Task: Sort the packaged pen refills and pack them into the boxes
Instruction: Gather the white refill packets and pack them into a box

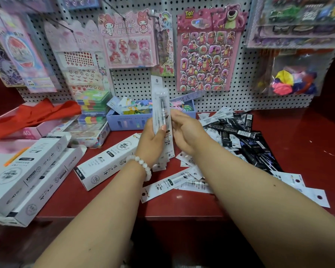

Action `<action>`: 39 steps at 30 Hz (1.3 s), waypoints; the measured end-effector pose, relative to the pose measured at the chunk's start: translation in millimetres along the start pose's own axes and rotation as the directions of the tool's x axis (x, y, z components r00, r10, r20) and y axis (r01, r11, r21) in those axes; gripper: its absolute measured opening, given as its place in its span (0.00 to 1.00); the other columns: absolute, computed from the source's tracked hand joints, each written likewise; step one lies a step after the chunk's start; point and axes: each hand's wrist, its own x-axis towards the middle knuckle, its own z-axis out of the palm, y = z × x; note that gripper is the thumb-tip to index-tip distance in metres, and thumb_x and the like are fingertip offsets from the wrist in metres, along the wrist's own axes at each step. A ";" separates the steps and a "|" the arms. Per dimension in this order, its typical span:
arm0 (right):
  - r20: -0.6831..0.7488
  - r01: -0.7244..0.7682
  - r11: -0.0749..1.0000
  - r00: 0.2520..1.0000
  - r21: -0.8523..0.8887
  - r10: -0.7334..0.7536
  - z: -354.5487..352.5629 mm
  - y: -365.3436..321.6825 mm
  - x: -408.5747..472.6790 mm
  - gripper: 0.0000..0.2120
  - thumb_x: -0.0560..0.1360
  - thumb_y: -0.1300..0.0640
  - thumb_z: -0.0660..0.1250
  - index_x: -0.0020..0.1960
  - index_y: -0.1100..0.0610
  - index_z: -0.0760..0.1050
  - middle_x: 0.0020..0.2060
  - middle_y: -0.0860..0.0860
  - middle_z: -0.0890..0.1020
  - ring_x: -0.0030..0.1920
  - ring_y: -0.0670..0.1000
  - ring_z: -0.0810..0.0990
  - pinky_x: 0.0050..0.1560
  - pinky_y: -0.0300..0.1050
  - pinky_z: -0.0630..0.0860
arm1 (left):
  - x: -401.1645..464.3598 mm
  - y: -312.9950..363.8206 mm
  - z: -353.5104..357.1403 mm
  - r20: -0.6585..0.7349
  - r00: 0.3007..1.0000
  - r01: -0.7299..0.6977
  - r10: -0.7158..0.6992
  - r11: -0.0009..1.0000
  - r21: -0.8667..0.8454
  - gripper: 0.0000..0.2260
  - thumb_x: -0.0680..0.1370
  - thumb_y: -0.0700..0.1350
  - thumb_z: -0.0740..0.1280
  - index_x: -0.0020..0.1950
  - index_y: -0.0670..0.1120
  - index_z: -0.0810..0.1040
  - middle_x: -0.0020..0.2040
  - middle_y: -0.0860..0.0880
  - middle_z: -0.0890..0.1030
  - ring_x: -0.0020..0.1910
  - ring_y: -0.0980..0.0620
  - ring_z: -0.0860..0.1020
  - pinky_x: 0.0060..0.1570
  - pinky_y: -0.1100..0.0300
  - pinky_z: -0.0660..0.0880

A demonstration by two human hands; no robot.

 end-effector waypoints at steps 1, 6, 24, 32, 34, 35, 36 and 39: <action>0.031 0.036 0.999 0.999 -0.020 -0.035 0.3 -2.4 1.2 0.13 0.81 0.64 0.52 0.60 0.63 0.74 0.52 0.57 0.80 0.52 0.51 0.80 0.54 0.41 0.78 | 2.3 2.1 -2.5 0.014 1.000 0.008 -0.008 1.000 -0.014 0.11 0.81 0.42 0.58 0.61 0.55 0.69 0.53 0.60 0.76 0.52 0.67 0.74 0.50 0.72 0.70; 0.048 0.085 0.990 0.996 -0.108 -0.080 -0.7 1.0 -3.4 0.15 0.77 0.72 0.58 0.61 0.61 0.69 0.50 0.55 0.80 0.52 0.51 0.79 0.56 0.45 0.77 | -1.0 -4.6 0.2 0.078 0.990 0.121 -0.116 0.990 -0.069 0.21 0.74 0.31 0.64 0.61 0.51 0.67 0.54 0.47 0.77 0.53 0.51 0.77 0.55 0.53 0.75; 0.077 0.085 0.537 0.996 -0.840 -0.038 6.8 -28.7 -16.9 0.08 0.68 0.52 0.76 0.43 0.52 0.79 0.35 0.46 0.81 0.36 0.43 0.79 0.35 0.37 0.72 | 2.3 2.3 -6.3 0.232 0.933 0.237 -0.274 0.955 0.177 0.20 0.66 0.31 0.68 0.56 0.41 0.72 0.49 0.36 0.77 0.44 0.45 0.77 0.41 0.52 0.76; -0.044 -0.009 0.411 0.996 -0.912 -0.078 -14.3 -35.4 -19.0 0.14 0.68 0.47 0.75 0.38 0.57 0.76 0.24 0.46 0.74 0.22 0.43 0.69 0.25 0.37 0.65 | 14.9 5.3 -53.3 0.040 0.979 0.069 -0.199 0.511 0.857 0.31 0.70 0.58 0.69 0.70 0.52 0.65 0.68 0.45 0.68 0.68 0.42 0.64 0.66 0.49 0.63; -0.070 -0.048 0.360 0.996 -0.932 -0.048 -17.6 -32.6 -18.0 0.21 0.66 0.43 0.75 0.42 0.61 0.77 0.27 0.49 0.74 0.25 0.48 0.71 0.28 0.39 0.67 | 18.4 -3.2 -66.1 0.040 0.933 0.079 -0.358 0.312 0.947 0.35 0.67 0.63 0.69 0.70 0.58 0.62 0.69 0.43 0.66 0.68 0.38 0.63 0.67 0.46 0.62; -0.079 -0.060 0.346 0.996 -0.936 -0.041 -18.4 -31.4 -17.4 0.24 0.66 0.42 0.75 0.43 0.63 0.77 0.28 0.52 0.74 0.27 0.50 0.71 0.29 0.41 0.66 | 19.1 -6.0 -69.0 0.064 0.901 0.075 -0.430 0.298 0.952 0.37 0.65 0.64 0.71 0.70 0.59 0.61 0.68 0.43 0.66 0.67 0.38 0.64 0.66 0.45 0.63; -0.080 -0.060 0.348 0.996 -0.936 -0.045 -17.9 -31.7 -18.9 0.23 0.66 0.42 0.74 0.41 0.62 0.75 0.28 0.52 0.73 0.26 0.50 0.71 0.28 0.40 0.66 | 20.2 -8.3 -69.8 0.094 0.876 0.074 -0.472 0.325 0.943 0.38 0.64 0.62 0.73 0.70 0.59 0.61 0.68 0.43 0.67 0.66 0.39 0.67 0.65 0.47 0.66; -0.050 0.025 0.495 0.989 -0.869 -0.137 -16.2 -37.4 -22.8 0.13 0.69 0.49 0.74 0.42 0.57 0.76 0.29 0.50 0.78 0.22 0.43 0.73 0.22 0.35 0.68 | 24.3 -1.6 -70.5 0.177 0.887 0.034 -0.427 0.441 0.897 0.37 0.66 0.50 0.76 0.71 0.52 0.63 0.66 0.45 0.73 0.62 0.44 0.73 0.58 0.55 0.72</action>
